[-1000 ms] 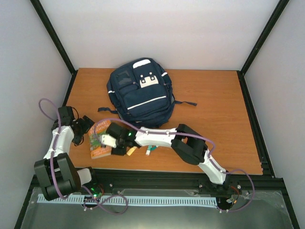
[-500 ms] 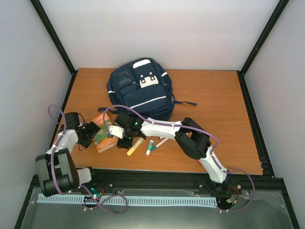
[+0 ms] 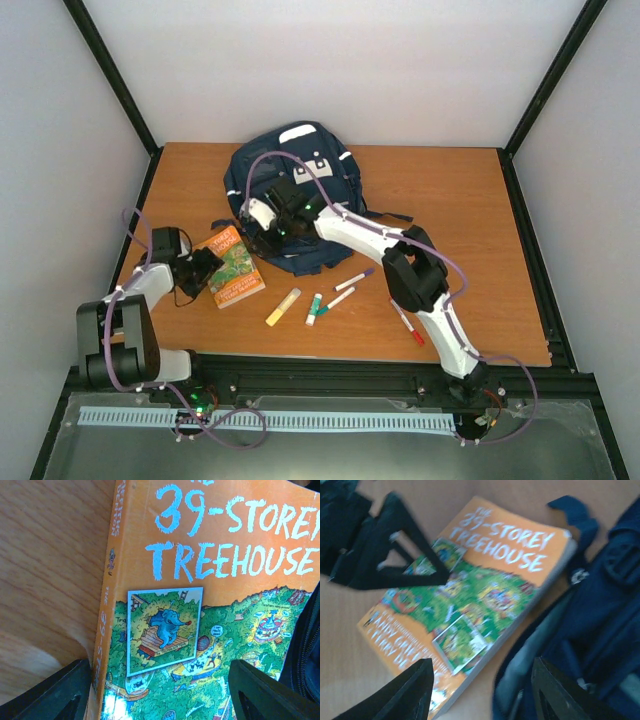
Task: Pack the student bag
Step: Pick up the book from the center of the board.
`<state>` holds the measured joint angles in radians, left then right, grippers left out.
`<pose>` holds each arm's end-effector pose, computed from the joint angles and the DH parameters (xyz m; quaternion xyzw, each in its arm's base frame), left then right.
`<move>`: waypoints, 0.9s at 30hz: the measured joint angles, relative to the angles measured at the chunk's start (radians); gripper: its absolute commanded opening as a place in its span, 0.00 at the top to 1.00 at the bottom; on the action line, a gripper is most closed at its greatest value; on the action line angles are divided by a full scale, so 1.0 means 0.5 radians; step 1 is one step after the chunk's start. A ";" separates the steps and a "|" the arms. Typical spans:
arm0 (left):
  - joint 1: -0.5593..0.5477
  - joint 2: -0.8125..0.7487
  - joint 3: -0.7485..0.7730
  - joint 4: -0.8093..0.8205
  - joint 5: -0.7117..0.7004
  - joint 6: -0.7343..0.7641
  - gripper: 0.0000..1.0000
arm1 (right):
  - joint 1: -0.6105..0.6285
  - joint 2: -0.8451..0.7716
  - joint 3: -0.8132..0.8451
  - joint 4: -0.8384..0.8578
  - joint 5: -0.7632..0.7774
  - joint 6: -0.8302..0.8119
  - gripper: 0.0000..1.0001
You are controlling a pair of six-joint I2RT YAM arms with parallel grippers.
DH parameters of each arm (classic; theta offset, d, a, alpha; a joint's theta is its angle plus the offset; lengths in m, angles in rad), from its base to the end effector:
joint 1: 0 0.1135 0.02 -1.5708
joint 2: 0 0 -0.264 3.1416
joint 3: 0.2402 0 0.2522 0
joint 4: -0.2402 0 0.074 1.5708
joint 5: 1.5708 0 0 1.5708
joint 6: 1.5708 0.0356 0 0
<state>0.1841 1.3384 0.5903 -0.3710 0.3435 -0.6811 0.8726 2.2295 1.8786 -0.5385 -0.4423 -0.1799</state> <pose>0.2249 0.0297 0.1510 -0.3678 0.8879 -0.2157 0.1729 0.3092 0.3921 0.2119 -0.5253 0.7583 0.3051 0.2365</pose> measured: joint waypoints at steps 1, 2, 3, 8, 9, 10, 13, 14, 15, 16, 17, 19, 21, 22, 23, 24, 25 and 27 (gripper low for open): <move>-0.004 0.007 0.002 0.008 0.000 0.000 0.23 | -0.020 0.032 0.047 -0.003 -0.005 0.014 0.46; -0.005 0.011 0.004 0.015 0.001 0.000 0.24 | -0.042 0.090 0.133 -0.021 -0.011 0.042 0.46; -0.007 0.015 0.005 0.023 0.002 0.000 0.24 | -0.056 0.154 0.211 -0.026 -0.013 0.067 0.46; -0.013 0.021 0.005 0.037 0.002 0.001 0.21 | -0.055 0.441 0.462 -0.100 -0.014 0.208 0.49; -0.014 0.020 0.005 0.038 0.001 0.001 0.21 | -0.051 0.484 0.485 -0.113 -0.014 0.232 0.49; -0.016 0.017 0.005 0.038 0.000 0.001 0.21 | -0.051 0.517 0.500 -0.120 -0.013 0.255 0.49; -0.022 0.008 0.005 0.035 -0.015 0.001 0.19 | -0.038 0.542 0.517 -0.140 0.014 0.304 0.49; -0.024 0.002 0.005 0.029 -0.027 0.001 0.19 | -0.037 0.543 0.524 -0.146 0.021 0.320 0.50; -0.024 -0.004 0.005 0.022 -0.041 0.001 0.19 | -0.037 0.543 0.530 -0.149 0.026 0.334 0.52; -0.024 -0.008 0.005 0.015 -0.052 0.001 0.19 | -0.037 0.546 0.537 -0.154 0.026 0.349 0.54; -0.024 -0.012 0.005 0.011 -0.061 0.001 0.19 | -0.038 0.551 0.541 -0.157 0.026 0.364 0.55; -0.024 -0.021 0.005 0.006 -0.079 0.001 0.19 | -0.039 0.565 0.549 -0.158 0.024 0.388 0.56; -0.024 -0.034 0.003 0.004 -0.089 0.001 0.18 | -0.040 0.587 0.556 -0.156 0.018 0.409 0.56; -0.024 -0.041 0.003 -0.002 -0.092 0.001 0.18 | -0.040 0.595 0.559 -0.156 0.015 0.415 0.56; -0.024 -0.051 0.003 -0.008 -0.095 0.001 0.18 | -0.040 0.600 0.562 -0.156 0.014 0.422 0.55; -0.024 -0.060 0.003 -0.015 -0.098 0.001 0.18 | -0.041 0.600 0.562 -0.156 0.013 0.426 0.53; -0.024 -0.068 0.003 -0.021 -0.103 0.002 0.18 | -0.041 0.600 0.562 -0.157 0.011 0.430 0.52; -0.024 -0.085 0.003 -0.037 -0.114 0.002 0.18 | -0.041 0.595 0.565 -0.161 0.001 0.435 0.50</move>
<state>0.1719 1.2961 0.5919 -0.3897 0.2867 -0.6800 0.8520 2.5271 2.1609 -0.6189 -0.4419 0.0376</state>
